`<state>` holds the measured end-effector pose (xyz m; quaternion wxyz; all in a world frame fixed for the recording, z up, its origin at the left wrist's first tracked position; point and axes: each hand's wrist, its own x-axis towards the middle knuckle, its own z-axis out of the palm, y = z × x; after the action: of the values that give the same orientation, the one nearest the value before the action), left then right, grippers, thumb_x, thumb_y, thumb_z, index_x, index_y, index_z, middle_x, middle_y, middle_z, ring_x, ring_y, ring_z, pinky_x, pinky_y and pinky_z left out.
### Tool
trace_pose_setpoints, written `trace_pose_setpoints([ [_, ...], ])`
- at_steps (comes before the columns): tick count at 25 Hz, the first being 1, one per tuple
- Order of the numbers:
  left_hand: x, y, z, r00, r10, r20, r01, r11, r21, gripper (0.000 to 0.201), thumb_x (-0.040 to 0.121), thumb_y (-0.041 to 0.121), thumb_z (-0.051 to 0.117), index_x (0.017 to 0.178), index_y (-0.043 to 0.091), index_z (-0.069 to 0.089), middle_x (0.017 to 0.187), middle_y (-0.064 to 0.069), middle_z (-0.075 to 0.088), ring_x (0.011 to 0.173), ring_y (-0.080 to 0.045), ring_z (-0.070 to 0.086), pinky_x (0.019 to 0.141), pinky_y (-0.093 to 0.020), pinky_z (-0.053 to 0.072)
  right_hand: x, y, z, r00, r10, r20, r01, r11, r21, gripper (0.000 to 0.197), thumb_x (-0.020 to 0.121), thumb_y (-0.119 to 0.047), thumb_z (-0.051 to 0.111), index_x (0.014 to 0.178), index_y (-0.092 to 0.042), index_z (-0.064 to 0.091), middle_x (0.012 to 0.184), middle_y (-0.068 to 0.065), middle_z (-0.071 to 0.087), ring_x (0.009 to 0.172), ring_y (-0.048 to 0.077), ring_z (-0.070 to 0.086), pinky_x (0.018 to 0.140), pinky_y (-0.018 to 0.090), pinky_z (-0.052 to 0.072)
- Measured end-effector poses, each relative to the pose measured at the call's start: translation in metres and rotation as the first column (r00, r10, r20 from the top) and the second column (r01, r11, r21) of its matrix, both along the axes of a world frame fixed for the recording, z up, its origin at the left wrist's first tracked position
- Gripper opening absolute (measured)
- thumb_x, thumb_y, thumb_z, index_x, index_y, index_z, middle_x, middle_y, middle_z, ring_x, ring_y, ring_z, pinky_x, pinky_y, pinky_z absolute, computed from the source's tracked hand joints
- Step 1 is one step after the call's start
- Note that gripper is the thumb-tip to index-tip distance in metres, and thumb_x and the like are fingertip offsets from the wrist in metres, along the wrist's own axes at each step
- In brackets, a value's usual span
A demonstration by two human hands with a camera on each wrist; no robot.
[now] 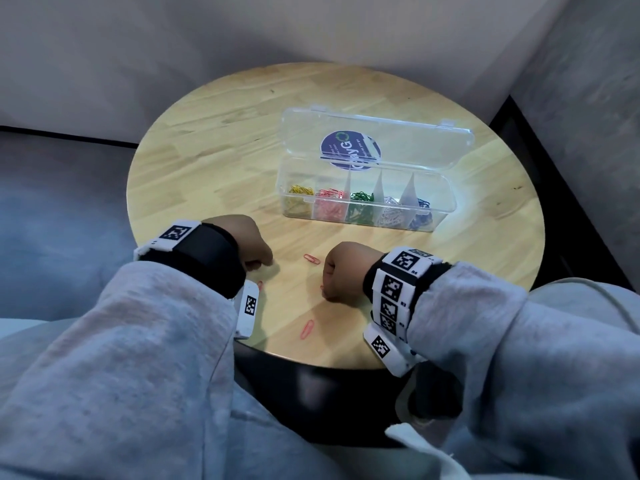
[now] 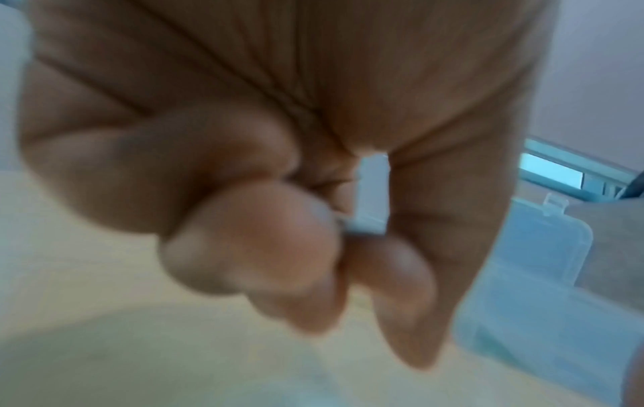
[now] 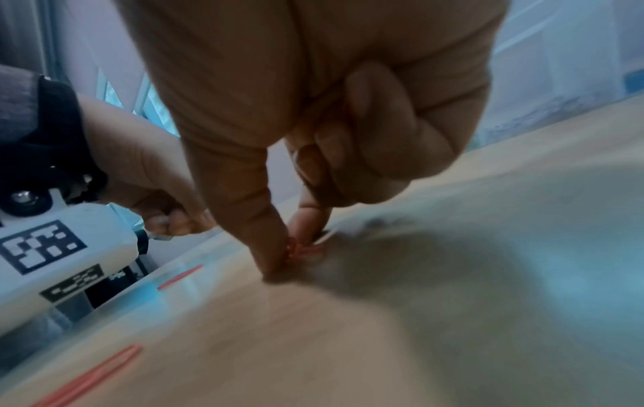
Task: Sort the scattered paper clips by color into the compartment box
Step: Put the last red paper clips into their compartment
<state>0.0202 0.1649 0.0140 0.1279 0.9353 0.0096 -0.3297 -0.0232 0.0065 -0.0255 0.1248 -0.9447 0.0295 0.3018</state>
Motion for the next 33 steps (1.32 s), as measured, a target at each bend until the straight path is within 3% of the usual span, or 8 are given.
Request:
trace_pose_setpoints([
  [8,0.005,0.003,0.013,0.979,0.182,-0.094,-0.2,0.754,-0.626,0.036,0.086,-0.005,0.049,0.058,0.015,0.039,0.044,-0.002,0.06,0.034,-0.007,0.052,0.034,-0.012,0.03,-0.002,-0.022,0.005,0.979,-0.171,-0.108,0.194,0.948,0.252,0.002,0.073,-0.013,0.066,0.072,-0.011,0.067,0.076,0.006,0.067,0.063,0.02,0.056,0.06,0.027,0.047],
  [12,0.004,0.004,0.019,0.961,0.209,-0.179,-0.275,0.708,-0.65,0.026,0.088,-0.003,0.04,0.081,0.012,0.06,0.049,-0.004,0.061,0.035,-0.007,0.053,0.034,-0.011,0.034,0.002,-0.037,0.001,0.821,-0.36,-0.443,0.566,0.611,0.554,0.02,0.083,0.001,0.052,0.065,-0.008,0.049,0.066,0.016,0.052,0.048,0.015,0.033,0.04,0.017,0.028],
  [16,0.004,0.005,0.017,0.924,0.265,-0.277,-0.383,0.64,-0.666,0.032,0.089,0.001,0.035,0.072,0.003,0.062,0.064,-0.008,0.057,0.04,-0.007,0.053,0.036,-0.01,0.035,0.001,-0.044,0.001,0.773,-0.32,-0.547,0.632,0.454,0.628,0.027,0.089,0.005,0.045,0.068,-0.011,0.045,0.061,0.009,0.042,0.039,0.007,0.035,0.038,0.013,0.025],
  [19,0.01,0.006,0.012,0.933,0.267,-0.241,-0.359,0.743,-0.564,0.029,0.091,0.022,0.049,0.068,0.01,0.059,0.06,0.0,0.043,0.046,-0.009,0.035,0.037,-0.015,0.025,-0.001,-0.045,0.0,0.744,-0.316,-0.589,0.668,0.387,0.635,0.02,0.092,0.003,0.042,0.081,-0.007,0.055,0.06,0.007,0.052,0.041,0.008,0.046,0.04,0.016,0.04],
  [22,0.012,0.006,0.002,0.995,0.036,-0.09,-0.049,0.988,-0.146,0.031,0.085,0.043,0.06,0.068,0.017,0.063,0.068,0.001,0.044,0.058,-0.016,0.042,0.054,-0.023,0.034,-0.002,-0.043,0.001,0.723,-0.331,-0.606,0.691,0.356,0.629,0.023,0.095,-0.002,0.039,0.081,-0.004,0.057,0.057,0.006,0.058,0.044,0.011,0.053,0.045,0.019,0.051],
  [24,0.011,0.005,-0.004,0.993,-0.096,-0.064,0.102,0.99,0.101,0.029,0.079,0.049,0.065,0.066,0.022,0.066,0.077,0.004,0.054,0.076,-0.016,0.054,0.072,-0.026,0.038,-0.002,-0.038,0.004,0.738,-0.319,-0.594,0.673,0.401,0.621,0.023,0.094,-0.006,0.038,0.077,-0.005,0.053,0.067,0.009,0.052,0.053,0.016,0.051,0.045,0.021,0.049],
  [27,0.009,0.0,-0.011,0.994,-0.08,-0.077,0.093,0.977,0.194,0.032,0.074,0.043,0.072,0.055,0.019,0.064,0.067,0.007,0.058,0.063,-0.011,0.054,0.066,-0.024,0.038,-0.004,-0.027,0.006,0.82,-0.245,-0.517,0.554,0.568,0.609,0.018,0.091,-0.006,0.047,0.073,-0.009,0.048,0.07,0.012,0.051,0.06,0.021,0.047,0.048,0.025,0.04],
  [33,0.003,-0.009,-0.017,0.986,-0.15,-0.074,0.166,0.932,0.323,0.025,0.065,0.033,0.076,0.054,0.016,0.062,0.063,0.0,0.064,0.067,-0.021,0.062,0.065,-0.023,0.046,-0.01,-0.004,0.011,0.974,0.124,-0.191,-0.049,0.934,0.354,0.014,0.076,-0.017,0.073,0.076,-0.022,0.06,0.065,-0.009,0.057,0.055,0.009,0.048,0.048,0.018,0.039],
])
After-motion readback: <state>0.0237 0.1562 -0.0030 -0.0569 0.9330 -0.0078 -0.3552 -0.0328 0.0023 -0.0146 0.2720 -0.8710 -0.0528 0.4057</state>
